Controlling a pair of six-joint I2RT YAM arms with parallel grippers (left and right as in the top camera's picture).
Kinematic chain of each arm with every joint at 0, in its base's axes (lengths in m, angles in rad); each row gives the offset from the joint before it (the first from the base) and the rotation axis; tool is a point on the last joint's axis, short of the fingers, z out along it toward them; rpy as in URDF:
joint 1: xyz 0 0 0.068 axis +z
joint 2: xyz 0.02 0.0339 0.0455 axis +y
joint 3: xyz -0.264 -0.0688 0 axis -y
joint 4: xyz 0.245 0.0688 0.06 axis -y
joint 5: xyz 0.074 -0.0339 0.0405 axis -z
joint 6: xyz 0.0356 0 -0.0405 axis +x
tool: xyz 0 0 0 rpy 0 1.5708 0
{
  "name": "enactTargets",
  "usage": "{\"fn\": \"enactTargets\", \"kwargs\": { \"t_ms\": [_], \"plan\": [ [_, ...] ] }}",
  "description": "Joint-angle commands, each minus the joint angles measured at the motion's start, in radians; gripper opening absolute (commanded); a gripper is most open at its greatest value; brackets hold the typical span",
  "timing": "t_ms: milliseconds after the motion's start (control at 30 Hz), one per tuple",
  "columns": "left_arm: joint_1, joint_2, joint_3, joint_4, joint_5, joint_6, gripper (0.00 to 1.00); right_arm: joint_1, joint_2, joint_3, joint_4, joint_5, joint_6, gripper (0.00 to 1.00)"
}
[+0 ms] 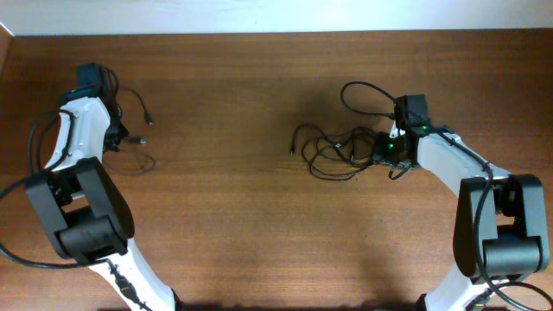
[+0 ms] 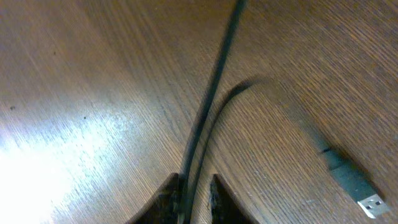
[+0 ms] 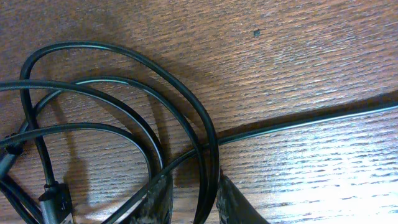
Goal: Untangle cables
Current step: 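Drag the single cable further left with the left gripper, then release the cable at the left edge and bring the left gripper back center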
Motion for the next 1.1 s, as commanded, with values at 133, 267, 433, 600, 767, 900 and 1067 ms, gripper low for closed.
{"fn": "enactTargets", "kwargs": {
  "t_ms": [133,267,433,600,767,900,1067],
  "plan": [
    [0.051,0.015,0.034,-0.039,0.063,0.091,0.99,0.003,0.028,-0.023,-0.008,0.0,-0.002,0.24],
    [0.051,0.012,0.175,-0.117,0.177,0.09,0.99,0.003,0.028,-0.023,-0.008,0.001,-0.002,0.25],
    [0.035,-0.017,0.362,-0.227,0.737,0.059,0.99,0.003,0.028,-0.023,-0.007,0.001,-0.002,0.25],
    [-0.103,-0.028,0.349,-0.264,0.827,0.06,0.99,0.003,0.028,-0.023,-0.004,0.0,-0.002,0.44],
    [-0.298,-0.027,0.192,-0.217,0.747,0.06,0.97,0.003,0.028,-0.023,-0.004,-0.022,-0.001,0.55],
    [-0.459,-0.027,-0.009,-0.039,0.747,0.06,0.75,0.002,0.021,0.02,-0.07,-0.059,-0.002,0.5],
    [-0.611,-0.027,-0.149,0.148,0.745,0.06,0.82,0.002,-0.004,0.059,-0.172,-0.069,-0.003,0.51]
  ]
}}
